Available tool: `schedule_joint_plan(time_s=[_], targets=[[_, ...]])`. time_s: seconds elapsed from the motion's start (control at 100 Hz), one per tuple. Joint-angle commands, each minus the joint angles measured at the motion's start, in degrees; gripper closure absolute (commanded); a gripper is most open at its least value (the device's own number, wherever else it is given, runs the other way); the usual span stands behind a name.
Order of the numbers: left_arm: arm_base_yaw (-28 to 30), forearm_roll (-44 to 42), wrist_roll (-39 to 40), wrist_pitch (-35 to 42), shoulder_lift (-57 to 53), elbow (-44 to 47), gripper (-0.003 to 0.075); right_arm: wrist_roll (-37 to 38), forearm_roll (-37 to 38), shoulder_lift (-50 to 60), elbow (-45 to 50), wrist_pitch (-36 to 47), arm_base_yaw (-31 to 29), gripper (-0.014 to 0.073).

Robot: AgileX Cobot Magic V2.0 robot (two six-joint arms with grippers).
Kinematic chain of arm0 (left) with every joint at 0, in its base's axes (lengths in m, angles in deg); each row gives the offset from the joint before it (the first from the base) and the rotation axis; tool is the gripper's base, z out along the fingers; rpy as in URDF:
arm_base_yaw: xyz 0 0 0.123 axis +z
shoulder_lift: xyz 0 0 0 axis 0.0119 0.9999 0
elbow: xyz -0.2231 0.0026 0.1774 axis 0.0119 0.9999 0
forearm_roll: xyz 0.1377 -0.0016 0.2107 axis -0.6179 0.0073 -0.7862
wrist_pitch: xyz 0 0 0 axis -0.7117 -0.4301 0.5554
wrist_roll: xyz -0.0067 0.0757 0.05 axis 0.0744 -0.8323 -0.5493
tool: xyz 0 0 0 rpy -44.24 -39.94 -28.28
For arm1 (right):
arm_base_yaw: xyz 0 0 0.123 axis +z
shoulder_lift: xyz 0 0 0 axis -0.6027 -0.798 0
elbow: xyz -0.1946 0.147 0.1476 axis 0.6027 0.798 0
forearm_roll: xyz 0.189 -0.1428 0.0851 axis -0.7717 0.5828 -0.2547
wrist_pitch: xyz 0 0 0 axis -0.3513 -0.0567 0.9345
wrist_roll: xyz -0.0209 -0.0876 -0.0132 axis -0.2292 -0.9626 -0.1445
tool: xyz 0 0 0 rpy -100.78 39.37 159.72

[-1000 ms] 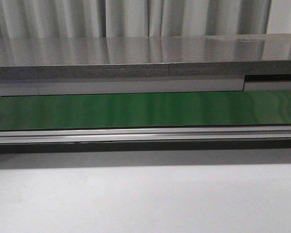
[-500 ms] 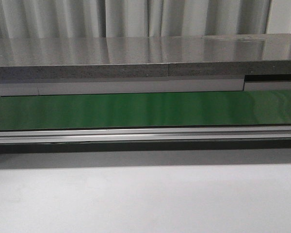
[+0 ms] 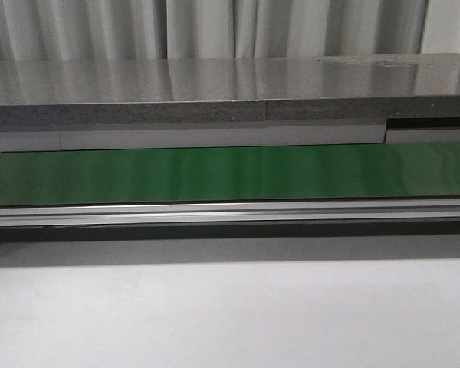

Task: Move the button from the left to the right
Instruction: 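Carry the button switch over the belt and set it down, then open the left gripper and raise it away from the switch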

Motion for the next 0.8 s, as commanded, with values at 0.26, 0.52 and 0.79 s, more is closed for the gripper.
schedule_joint_plan(time_s=[0.26, 0.52, 0.79], targets=[[-1.2, 3.0, -0.1, 2.8, -5.5, -1.4, 0.0171, -0.2, 0.2, 1.2, -0.9, 5.0, 0.2, 0.0662], [-6.3, 2.9, -0.5, 3.5, -12.8, -1.4, 0.0173, -0.2, 0.2, 1.2, -0.9, 5.0, 0.2, 0.0662], [-10.4, 2.9, -0.5, 8.3, -21.8, 3.0, 0.0173, -0.2, 0.2, 1.2, -0.9, 5.0, 0.2, 0.0662]])
